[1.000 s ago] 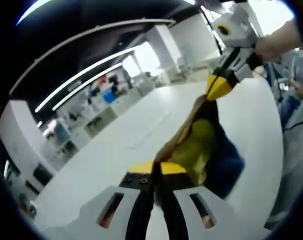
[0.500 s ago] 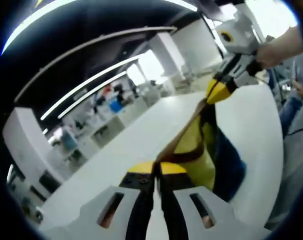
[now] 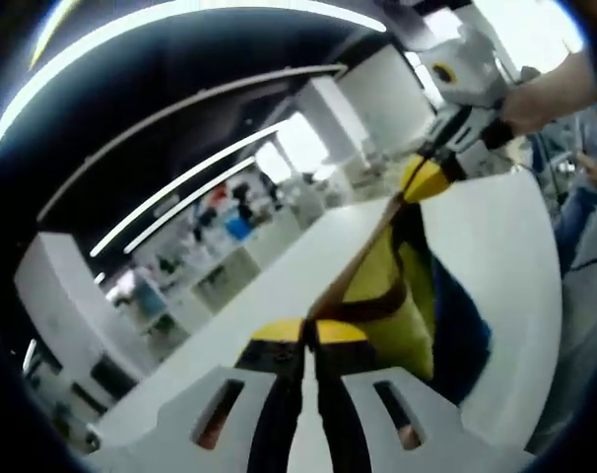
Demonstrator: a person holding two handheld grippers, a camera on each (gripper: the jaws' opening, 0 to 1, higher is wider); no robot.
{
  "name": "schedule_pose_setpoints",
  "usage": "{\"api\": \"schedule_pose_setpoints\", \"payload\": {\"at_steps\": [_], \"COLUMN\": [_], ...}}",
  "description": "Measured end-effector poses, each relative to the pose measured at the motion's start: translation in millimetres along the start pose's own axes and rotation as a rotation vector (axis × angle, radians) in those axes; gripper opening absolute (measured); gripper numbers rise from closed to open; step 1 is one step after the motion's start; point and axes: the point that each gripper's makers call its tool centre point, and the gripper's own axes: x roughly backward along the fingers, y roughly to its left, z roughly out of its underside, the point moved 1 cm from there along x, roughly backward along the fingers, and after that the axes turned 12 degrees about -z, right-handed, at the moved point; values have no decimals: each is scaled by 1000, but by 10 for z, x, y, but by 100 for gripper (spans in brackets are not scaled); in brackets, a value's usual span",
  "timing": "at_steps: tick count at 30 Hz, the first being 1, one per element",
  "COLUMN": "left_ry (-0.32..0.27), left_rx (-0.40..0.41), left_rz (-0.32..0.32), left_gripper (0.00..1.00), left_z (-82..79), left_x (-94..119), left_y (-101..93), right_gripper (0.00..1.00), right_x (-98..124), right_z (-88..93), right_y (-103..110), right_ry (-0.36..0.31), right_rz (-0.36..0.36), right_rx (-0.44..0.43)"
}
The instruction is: Fold the garment on the visible template until the final outline fits inside the template.
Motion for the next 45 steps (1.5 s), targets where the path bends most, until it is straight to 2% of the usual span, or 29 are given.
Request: {"api": "schedule_pose_setpoints", "payload": {"at_steps": [15, 23, 32, 37, 45], "left_ry": [-73, -108, -142, -161, -217], "left_rx": [-39, -47, -22, -11, -10], "left_rz": [-29, -34, -30, -31, -45], "left_gripper": [0, 0, 0, 0, 0], "left_z": [-397, -572, -719, -809, -1144], "left_x": [39, 113, 335, 467, 732], "left_y": [257, 321, 371, 421, 574], "right_gripper": [3, 3, 3, 3, 3], "right_x": [185, 298, 491, 614, 825], "right_z": [-398, -559, -734, -890, -1214], "right_y": [-116, -122, 30, 144, 260], "right_ry": [-54, -60, -96, -128, -165], "right_rz": [60, 90, 93, 98, 130], "right_rx": [72, 127, 147, 162, 225]}}
